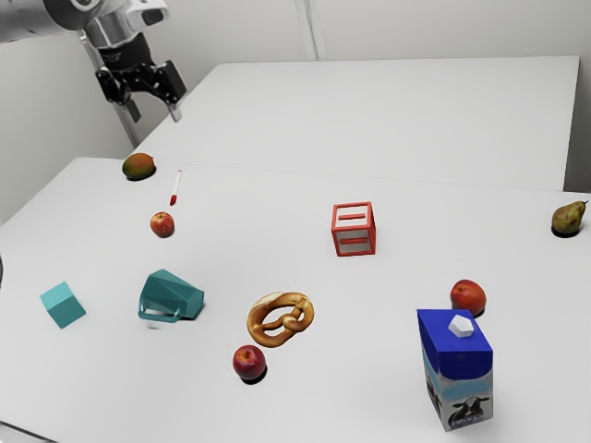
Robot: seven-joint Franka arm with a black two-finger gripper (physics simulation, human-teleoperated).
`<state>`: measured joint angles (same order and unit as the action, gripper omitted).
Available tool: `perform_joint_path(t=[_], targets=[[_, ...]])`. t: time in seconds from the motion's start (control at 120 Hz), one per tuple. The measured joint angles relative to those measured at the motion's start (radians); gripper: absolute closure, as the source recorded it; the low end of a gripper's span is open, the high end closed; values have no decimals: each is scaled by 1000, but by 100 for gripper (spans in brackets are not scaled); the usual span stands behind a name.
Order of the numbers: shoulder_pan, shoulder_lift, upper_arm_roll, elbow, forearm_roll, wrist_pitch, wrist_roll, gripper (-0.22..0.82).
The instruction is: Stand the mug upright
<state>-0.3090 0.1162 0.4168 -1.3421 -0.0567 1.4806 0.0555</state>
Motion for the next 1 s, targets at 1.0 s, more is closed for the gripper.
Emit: perform_joint_path(t=[1.0], targets=[[345,-83,202,-926,-798,479,632,2]])
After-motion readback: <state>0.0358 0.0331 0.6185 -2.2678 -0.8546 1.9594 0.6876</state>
